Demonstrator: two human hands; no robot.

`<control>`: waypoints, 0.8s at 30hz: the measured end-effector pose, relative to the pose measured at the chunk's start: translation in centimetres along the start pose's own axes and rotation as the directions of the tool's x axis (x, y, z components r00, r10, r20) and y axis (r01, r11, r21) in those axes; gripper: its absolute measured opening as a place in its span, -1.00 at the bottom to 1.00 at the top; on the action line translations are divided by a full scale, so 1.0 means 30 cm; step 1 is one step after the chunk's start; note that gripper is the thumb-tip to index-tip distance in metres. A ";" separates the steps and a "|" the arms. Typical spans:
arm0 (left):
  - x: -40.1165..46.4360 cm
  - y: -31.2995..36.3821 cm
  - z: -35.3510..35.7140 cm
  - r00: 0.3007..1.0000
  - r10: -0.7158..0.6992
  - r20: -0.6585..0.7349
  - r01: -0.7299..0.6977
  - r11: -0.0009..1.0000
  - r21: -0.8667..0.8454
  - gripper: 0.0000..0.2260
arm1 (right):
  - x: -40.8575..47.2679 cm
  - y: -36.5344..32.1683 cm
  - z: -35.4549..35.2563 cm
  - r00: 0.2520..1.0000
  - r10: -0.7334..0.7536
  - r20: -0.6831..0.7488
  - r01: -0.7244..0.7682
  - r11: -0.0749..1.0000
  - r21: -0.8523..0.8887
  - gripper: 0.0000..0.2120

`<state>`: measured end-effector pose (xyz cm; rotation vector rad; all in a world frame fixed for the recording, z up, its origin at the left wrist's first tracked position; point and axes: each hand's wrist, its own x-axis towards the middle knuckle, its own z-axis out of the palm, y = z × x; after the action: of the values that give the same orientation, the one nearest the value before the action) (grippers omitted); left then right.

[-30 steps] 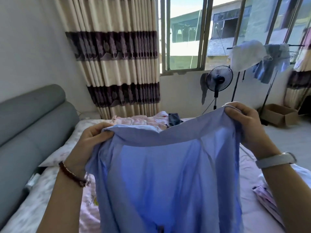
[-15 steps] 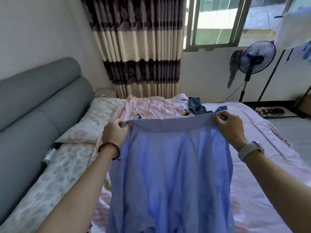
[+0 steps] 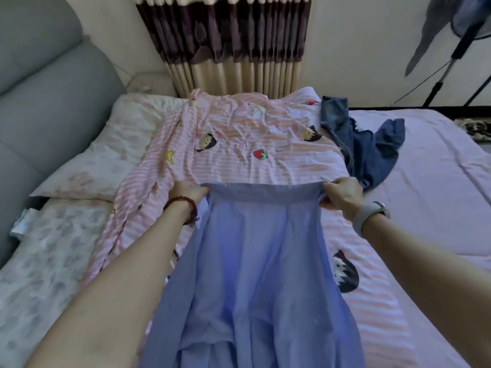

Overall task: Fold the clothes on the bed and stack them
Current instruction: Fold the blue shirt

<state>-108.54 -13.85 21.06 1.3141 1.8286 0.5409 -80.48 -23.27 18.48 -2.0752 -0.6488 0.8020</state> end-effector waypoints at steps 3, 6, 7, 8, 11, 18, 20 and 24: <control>0.155 0.021 0.084 0.990 -0.126 0.057 0.137 0.954 -0.266 -0.59 | 0.159 0.009 0.084 0.995 0.092 -0.023 -0.087 0.982 0.170 -0.77; 0.274 0.074 0.168 0.998 -0.067 0.013 0.068 0.933 -0.353 -0.81 | 0.333 0.015 0.146 0.994 0.078 -0.074 -0.057 0.965 0.257 -0.78; 0.300 0.085 0.195 1.000 -0.026 -0.008 0.022 0.936 -0.350 -0.97 | 0.377 0.016 0.166 0.995 0.052 -0.079 -0.030 0.964 0.263 -0.78; 0.334 0.088 0.223 1.000 0.024 0.003 -0.022 0.945 -0.327 -0.90 | 0.419 0.026 0.190 0.997 0.031 -0.069 -0.011 0.961 0.276 -0.82; 0.394 0.001 0.308 0.990 0.121 0.079 -0.104 0.976 -0.190 -0.73 | 0.445 0.112 0.268 0.999 -0.001 0.039 -0.010 0.962 0.273 -0.65; 0.153 -0.574 0.393 0.990 0.141 -0.025 -0.139 0.987 0.079 -0.73 | 0.054 0.474 0.479 0.996 -0.021 0.091 0.004 0.983 0.185 -0.73; 0.017 -0.746 0.379 0.983 0.155 -0.097 -0.138 0.977 0.164 -0.63 | -0.112 0.523 0.511 0.999 -0.028 0.042 0.017 0.966 0.257 -0.77; -0.239 -1.037 0.348 0.960 0.257 -0.108 -0.184 0.874 0.450 -0.49 | -0.401 0.602 0.569 0.998 -0.066 0.016 0.058 0.957 0.283 -0.75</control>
<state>-117.21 -33.06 -5.10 1.8472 2.0248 0.3756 -97.87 -32.84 -0.71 -1.7798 -0.5740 0.8351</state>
